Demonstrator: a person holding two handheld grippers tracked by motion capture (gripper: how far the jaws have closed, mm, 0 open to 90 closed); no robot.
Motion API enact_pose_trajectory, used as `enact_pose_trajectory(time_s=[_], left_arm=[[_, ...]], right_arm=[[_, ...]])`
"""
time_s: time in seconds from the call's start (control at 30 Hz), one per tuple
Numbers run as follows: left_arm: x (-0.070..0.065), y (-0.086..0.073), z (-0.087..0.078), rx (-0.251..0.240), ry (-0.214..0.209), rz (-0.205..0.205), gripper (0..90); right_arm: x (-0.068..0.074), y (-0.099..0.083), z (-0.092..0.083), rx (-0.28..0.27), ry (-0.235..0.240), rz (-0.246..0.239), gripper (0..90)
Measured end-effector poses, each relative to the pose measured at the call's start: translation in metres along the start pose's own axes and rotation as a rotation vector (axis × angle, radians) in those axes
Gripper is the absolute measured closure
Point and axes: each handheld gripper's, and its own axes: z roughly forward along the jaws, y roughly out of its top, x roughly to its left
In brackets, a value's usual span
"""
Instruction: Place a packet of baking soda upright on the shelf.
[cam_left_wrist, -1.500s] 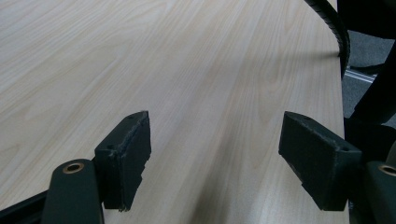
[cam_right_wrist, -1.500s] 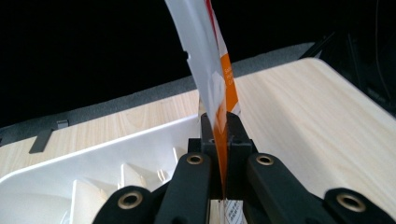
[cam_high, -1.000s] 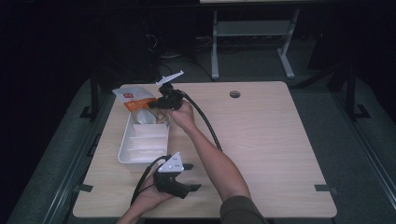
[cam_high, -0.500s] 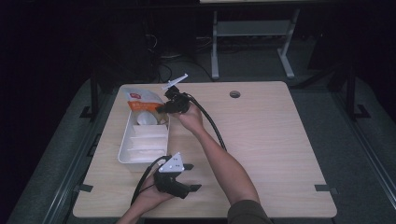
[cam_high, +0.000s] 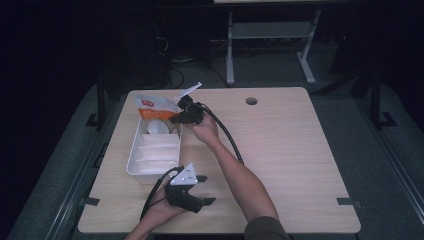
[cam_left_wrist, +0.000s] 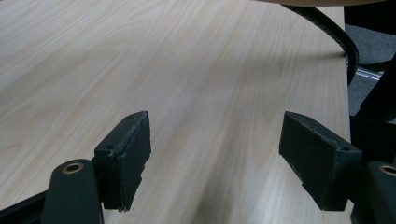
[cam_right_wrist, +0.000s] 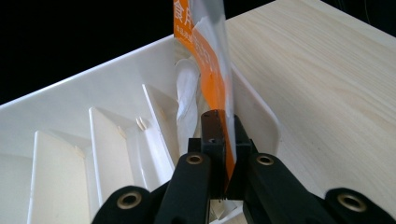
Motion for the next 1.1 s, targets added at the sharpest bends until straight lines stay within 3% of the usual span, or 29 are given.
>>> enact_pose_trajectory(time_s=[0.1, 0.2, 0.53, 0.77, 1.1], left_arm=[[0.000, 0.000, 0.000, -0.001, 0.002, -0.002, 24.5], [0.000, 0.000, 0.000, -0.002, 0.004, -0.003, 24.4], [0.001, 0.000, -0.001, -0.008, 0.003, -0.013, 24.3], [0.001, 0.000, 0.001, -0.003, 0.001, -0.012, 24.2], [0.004, 0.000, 0.001, -0.004, 0.002, -0.019, 24.2]], right_arm=[[-0.001, 0.000, 0.000, 0.002, -0.001, 0.001, 89.0], [-0.002, 0.000, -0.001, 0.011, -0.011, -0.009, 82.2], [-0.006, -0.003, -0.013, -0.007, 0.018, 0.011, 72.7], [-0.008, -0.010, -0.029, -0.025, 0.047, 0.026, 66.3], [-0.014, -0.021, -0.054, -0.047, 0.053, 0.050, 60.0]])
